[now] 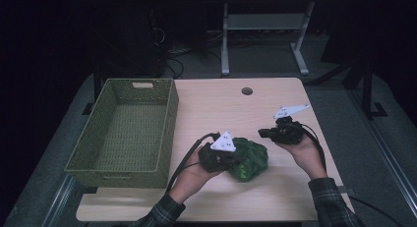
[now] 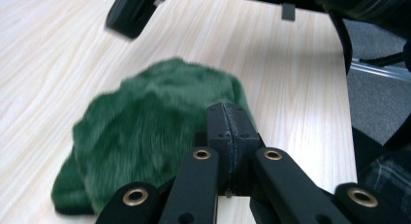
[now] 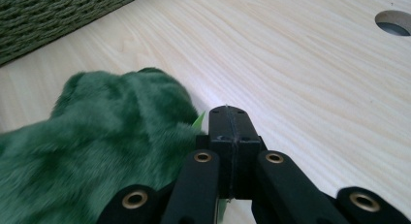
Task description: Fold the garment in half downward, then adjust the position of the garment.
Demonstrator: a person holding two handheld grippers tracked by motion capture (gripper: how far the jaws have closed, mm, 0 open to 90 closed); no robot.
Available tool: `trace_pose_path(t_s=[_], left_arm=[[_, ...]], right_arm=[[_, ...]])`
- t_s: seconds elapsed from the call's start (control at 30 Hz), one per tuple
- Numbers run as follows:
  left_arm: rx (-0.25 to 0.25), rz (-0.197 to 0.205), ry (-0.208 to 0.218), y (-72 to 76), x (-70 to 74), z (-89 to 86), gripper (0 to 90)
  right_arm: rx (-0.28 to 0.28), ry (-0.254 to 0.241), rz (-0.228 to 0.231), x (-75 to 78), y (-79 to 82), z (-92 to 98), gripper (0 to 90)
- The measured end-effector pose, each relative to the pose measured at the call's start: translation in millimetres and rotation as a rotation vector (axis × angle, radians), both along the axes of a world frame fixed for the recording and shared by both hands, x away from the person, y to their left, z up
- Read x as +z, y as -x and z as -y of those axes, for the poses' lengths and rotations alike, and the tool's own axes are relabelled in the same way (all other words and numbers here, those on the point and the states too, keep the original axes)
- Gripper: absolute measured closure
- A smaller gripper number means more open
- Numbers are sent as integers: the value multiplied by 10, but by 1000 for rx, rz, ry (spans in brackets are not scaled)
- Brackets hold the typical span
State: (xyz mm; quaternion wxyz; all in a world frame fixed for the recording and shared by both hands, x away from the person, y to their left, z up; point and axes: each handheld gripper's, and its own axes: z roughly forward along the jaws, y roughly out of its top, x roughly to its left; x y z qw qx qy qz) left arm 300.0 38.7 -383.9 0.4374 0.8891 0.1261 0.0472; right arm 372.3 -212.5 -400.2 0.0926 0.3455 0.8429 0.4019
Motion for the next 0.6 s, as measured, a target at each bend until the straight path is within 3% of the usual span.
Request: trace_pose_path(t_s=[0.17, 0.33, 0.6], left_arm=[[-8, -17, -12, -34, -81, 149, 875], [-14, -46, -73, -30, -241, 187, 875], [-15, -68, -137, 18, -421, 135, 871]], right_arm=[[8, 15, -22, -94, -152, -89, 897], [37, 49, -71, -249, -273, -192, 897], [100, 98, -144, -444, -273, -248, 897]])
